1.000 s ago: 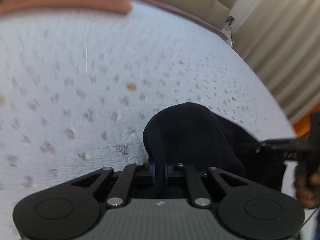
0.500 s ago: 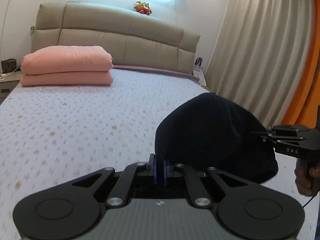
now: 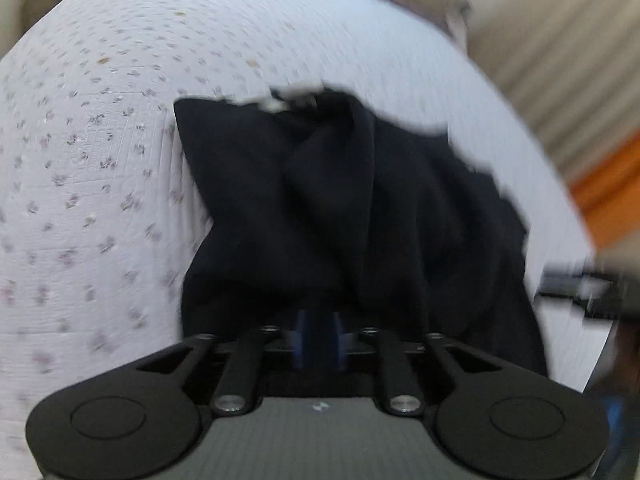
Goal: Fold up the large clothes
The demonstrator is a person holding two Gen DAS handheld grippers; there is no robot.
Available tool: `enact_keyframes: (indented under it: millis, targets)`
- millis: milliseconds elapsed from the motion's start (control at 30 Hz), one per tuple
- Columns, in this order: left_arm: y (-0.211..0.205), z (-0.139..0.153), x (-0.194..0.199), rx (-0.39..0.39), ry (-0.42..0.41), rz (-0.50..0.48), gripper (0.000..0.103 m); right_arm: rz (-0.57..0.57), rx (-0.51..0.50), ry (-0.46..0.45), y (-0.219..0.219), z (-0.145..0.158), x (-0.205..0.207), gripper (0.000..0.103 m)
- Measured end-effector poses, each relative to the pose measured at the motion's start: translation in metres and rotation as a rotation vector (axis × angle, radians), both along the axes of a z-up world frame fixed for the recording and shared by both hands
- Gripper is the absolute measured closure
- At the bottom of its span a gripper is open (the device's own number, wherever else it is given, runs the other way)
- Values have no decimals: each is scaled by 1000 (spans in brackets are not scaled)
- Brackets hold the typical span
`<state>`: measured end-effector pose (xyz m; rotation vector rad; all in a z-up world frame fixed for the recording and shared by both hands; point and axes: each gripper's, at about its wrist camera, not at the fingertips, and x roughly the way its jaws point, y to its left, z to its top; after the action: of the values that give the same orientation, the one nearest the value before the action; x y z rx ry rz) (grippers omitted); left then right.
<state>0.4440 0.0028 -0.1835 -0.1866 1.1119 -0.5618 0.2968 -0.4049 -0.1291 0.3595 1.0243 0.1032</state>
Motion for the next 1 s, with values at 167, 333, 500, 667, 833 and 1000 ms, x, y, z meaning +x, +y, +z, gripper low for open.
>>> enact_keyframes:
  millis: [167, 333, 500, 667, 833, 1000]
  targets:
    - [-43, -14, 43, -106, -2, 134, 40, -363, 342, 137, -23, -34, 31, 23]
    - [-80, -41, 77, -42, 54, 148, 82, -360, 368, 116, -8, -37, 43, 71]
    - [-56, -20, 64, -194, -58, 170, 92, -212, 463, -164, -21, 17, 17, 88]
    - [-9, -33, 61, -354, 18, 223, 92, -188, 393, -82, -54, -14, 4, 88]
    - [-8, -72, 54, -312, 150, 168, 88, -354, 264, 286, -83, -88, -10, 97]
    - [6, -44, 39, -242, 94, 131, 82, -353, 146, 182, -79, -29, -26, 71]
